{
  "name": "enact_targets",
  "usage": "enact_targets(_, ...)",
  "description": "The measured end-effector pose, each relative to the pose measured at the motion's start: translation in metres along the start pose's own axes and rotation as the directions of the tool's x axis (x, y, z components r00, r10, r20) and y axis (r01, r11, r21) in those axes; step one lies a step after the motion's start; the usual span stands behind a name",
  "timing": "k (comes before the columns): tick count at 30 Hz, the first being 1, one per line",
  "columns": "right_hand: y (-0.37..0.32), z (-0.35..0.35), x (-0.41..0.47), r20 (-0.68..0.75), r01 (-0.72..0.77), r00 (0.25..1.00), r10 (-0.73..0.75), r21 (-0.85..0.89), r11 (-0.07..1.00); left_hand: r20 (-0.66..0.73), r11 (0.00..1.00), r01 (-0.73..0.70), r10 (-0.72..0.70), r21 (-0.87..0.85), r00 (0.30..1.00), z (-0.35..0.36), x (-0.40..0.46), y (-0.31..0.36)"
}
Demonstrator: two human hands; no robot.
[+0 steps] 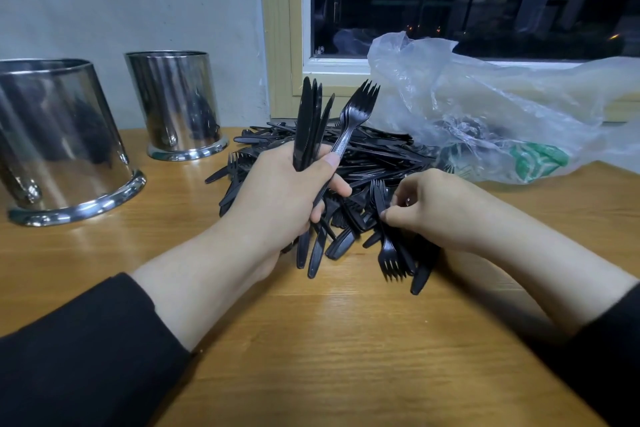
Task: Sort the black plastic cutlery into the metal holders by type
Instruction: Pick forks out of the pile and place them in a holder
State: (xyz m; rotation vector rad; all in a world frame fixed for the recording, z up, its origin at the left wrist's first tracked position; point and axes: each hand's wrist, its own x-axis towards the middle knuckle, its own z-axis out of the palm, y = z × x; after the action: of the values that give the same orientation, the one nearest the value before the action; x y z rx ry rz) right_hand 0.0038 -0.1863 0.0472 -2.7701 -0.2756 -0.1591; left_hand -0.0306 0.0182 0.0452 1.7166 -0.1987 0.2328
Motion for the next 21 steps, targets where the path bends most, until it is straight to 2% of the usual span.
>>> enact_targets(6,-0.001,0.006,0.002,0.003,-0.024,1.0,0.024,-0.028,0.999,0.002,1.0,0.0,0.0,-0.003,1.0,0.0,0.0,0.0)
enact_targets(13,0.0,0.009,0.003,-0.084,0.003,0.996,-0.004,-0.004,1.0,-0.002,1.0,0.001,-0.001,-0.014,1.0,0.001,0.0,0.0)
enact_targets(16,0.002,0.004,0.004,-0.101,0.031,0.995,-0.018,0.131,0.991,-0.008,1.0,-0.001,0.001,-0.018,1.0,0.0,0.0,0.001)
enact_targets(18,0.002,-0.001,0.004,-0.154,0.062,0.988,-0.019,0.281,0.958,-0.015,1.0,0.001,-0.001,-0.023,1.0,0.0,-0.001,0.001)
enact_targets(21,0.0,-0.008,0.003,-0.245,0.149,0.969,0.007,0.612,0.777,-0.035,0.999,0.014,-0.016,-0.049,0.999,0.0,0.0,0.001)
